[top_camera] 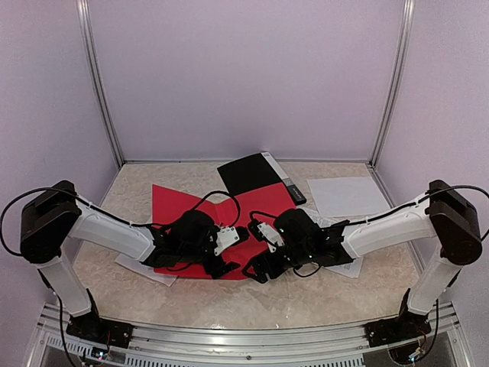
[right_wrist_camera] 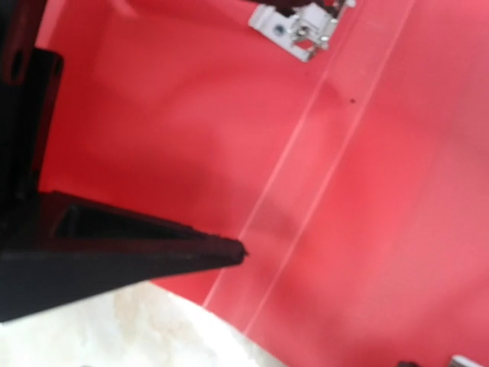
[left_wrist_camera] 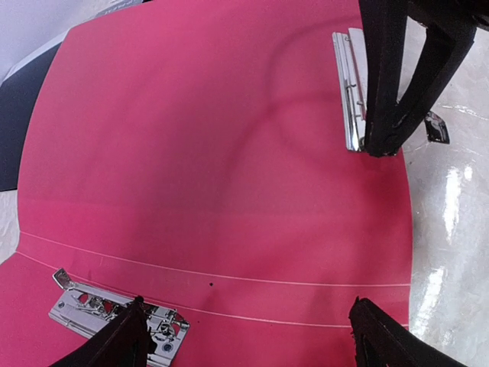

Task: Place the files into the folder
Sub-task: Open the spring clip on the folder.

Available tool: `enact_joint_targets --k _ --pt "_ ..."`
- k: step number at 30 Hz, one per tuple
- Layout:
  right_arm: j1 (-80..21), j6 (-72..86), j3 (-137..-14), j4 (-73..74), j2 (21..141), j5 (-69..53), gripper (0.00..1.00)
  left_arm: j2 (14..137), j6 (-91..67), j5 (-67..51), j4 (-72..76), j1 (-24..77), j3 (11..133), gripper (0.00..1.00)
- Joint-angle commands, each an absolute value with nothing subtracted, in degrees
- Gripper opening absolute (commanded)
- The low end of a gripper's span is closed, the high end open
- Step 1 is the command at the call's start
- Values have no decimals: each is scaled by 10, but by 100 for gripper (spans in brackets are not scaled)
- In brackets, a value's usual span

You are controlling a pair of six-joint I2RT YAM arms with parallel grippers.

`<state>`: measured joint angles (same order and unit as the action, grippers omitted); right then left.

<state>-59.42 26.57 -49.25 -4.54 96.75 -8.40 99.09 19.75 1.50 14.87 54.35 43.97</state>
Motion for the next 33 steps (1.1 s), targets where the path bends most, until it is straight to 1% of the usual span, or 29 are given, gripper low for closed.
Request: enact_joint_targets --k 1,6,20,22,25,30,33 --pt "-604 257 -512 -36 962 -96 83 971 201 10 138 540 428 90" --pt "-612 264 -503 -36 958 -80 87 966 201 8 135 537 431 90" --pt "-616 272 -470 -29 898 -25 92 970 197 15 134 536 437 90" --pt "-617 275 -463 -25 894 -26 91 969 197 15 134 536 438 90" --pt "-621 283 -448 -30 887 -31 86 969 196 16 132 536 441 90" --pt "-630 297 -426 -32 877 -24 82 970 196 17 132 536 444 90" --pt "-633 301 -418 -41 880 -25 81 974 195 17 133 536 444 90"
